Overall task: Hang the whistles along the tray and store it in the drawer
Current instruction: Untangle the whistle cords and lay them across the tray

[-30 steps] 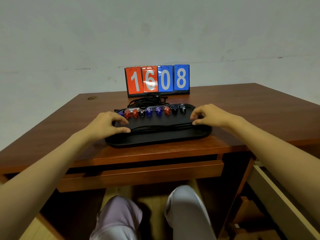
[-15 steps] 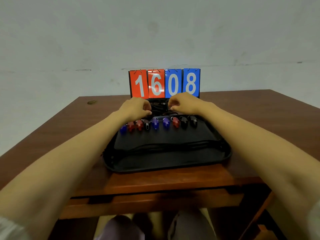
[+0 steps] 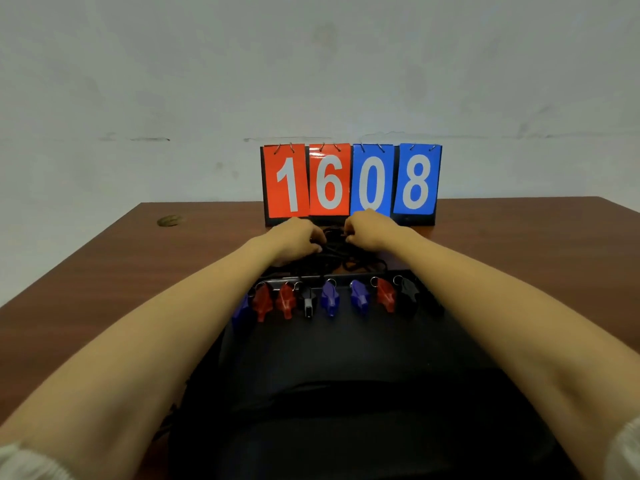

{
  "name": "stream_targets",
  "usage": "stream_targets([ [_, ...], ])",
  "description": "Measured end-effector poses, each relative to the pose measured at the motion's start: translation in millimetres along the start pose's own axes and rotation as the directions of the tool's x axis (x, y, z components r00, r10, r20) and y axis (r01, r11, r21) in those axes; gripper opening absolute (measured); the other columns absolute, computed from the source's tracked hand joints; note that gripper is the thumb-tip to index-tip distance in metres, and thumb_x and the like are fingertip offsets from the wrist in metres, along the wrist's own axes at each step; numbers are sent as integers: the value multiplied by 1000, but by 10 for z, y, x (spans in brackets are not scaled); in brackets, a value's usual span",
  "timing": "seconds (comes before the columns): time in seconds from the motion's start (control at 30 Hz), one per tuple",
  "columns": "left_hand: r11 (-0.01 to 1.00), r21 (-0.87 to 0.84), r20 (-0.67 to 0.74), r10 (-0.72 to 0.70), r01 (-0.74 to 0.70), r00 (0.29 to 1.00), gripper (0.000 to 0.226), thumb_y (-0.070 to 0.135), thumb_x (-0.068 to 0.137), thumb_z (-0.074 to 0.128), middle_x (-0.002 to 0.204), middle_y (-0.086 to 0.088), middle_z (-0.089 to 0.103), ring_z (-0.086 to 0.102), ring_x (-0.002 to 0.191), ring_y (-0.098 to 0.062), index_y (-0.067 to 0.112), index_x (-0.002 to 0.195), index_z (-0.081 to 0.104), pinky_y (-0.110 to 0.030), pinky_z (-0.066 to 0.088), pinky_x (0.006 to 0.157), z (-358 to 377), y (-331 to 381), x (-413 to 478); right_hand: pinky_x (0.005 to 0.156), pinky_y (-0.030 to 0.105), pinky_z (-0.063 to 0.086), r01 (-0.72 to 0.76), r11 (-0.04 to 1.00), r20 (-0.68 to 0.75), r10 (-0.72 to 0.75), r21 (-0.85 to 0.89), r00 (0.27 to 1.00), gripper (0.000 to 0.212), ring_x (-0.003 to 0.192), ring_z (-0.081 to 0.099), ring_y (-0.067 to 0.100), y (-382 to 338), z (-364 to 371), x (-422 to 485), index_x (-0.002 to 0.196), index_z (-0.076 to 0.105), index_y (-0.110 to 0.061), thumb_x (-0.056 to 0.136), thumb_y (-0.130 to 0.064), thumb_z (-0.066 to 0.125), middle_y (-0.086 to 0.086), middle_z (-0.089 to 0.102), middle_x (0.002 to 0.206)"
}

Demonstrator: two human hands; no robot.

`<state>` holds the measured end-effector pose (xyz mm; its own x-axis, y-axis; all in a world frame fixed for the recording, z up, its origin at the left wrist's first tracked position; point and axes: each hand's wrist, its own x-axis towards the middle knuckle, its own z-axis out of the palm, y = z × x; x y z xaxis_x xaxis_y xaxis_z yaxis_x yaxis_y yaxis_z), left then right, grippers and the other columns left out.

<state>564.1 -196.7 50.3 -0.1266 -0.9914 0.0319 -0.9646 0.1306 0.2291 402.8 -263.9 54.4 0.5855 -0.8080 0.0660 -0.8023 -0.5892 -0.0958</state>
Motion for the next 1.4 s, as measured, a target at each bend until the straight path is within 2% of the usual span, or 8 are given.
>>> stream_targets([
  [0.2, 999, 13, -34, -47, 47, 998, 25, 26, 93, 55, 122, -4, 62, 58, 106, -21, 16, 113, 66, -40, 49, 94, -24, -106, 2, 89, 26, 45, 71, 947, -189, -11, 313, 982, 26, 106, 60, 21, 71, -166, -39, 112, 68, -8, 93, -22, 58, 7, 67, 114],
  [0.4, 920, -376, -485, -92, -112, 869, 51, 32, 89, 61, 129, -4, 48, 47, 116, -17, 10, 131, 42, -24, 36, 91, -364, 279, -95, 67, 9, 43, 216, 879, -344, -64, 425, 937, 20, 80, 58, 6, -73, -750, -293, 111, 55, -16, 94, -23, 56, 0, 65, 97],
  [0.67, 605, -740, -386, -22, -295, 922, 34, 21, 96, 51, 114, 2, 67, 58, 110, -6, 12, 129, 54, -14, 41, 92, -734, 788, -214, 66, 22, 50, 372, 653, -523, 42, 659, 852, 9, 73, 58, 12, -280, -1229, -559, 93, 64, -11, 86, -17, 65, 7, 63, 85],
  [0.87, 845, -517, -397, -92, -139, 913, 31, 19, 100, 36, 64, 1, 51, 48, 60, -14, 1, 99, 62, -25, 37, 60, -754, 805, -332, 64, 18, 45, 259, 747, -604, 231, 613, 763, 6, 70, 58, 12, -74, -1286, -648, 89, 55, -12, 91, -16, 59, 2, 59, 79],
  [1.07, 970, -225, -361, -173, 94, 916, 30, 14, 101, 34, 87, -7, 53, 48, 74, -22, -1, 106, 60, -29, 36, 59, -755, 365, -454, 64, 33, 41, -5, 884, -670, 359, 468, 650, 9, 74, 52, 23, 366, -1207, -769, 96, 52, -9, 97, -17, 47, 4, 57, 87],
  [1.17, 970, -162, -310, -223, 179, 924, 29, 13, 100, 35, 103, -11, 62, 55, 87, -24, 1, 107, 61, -33, 44, 77, -731, 178, -427, 65, 35, 41, -32, 853, -679, 437, 522, 590, 10, 75, 51, 22, 497, -1184, -846, 98, 51, -7, 98, -15, 45, 4, 56, 89],
  [1.3, 962, -34, -354, -266, 272, 897, 27, 14, 100, 40, 115, -11, 63, 58, 100, -28, 9, 110, 64, -38, 48, 86, -656, 159, -388, 71, 41, 47, -43, 859, -612, 398, 510, 684, 10, 78, 53, 25, 522, -1116, -883, 98, 51, -7, 98, -15, 46, 7, 56, 91],
  [1.4, 836, -549, -479, -303, -12, 824, 29, 17, 100, 41, 88, -7, 64, 58, 74, -19, 4, 111, 65, -29, 49, 70, -773, 447, -377, 74, 45, 51, 17, 839, -509, 314, 544, 801, 6, 80, 60, 34, 443, -1052, -904, 93, 49, -7, 96, -12, 47, 12, 58, 90],
])
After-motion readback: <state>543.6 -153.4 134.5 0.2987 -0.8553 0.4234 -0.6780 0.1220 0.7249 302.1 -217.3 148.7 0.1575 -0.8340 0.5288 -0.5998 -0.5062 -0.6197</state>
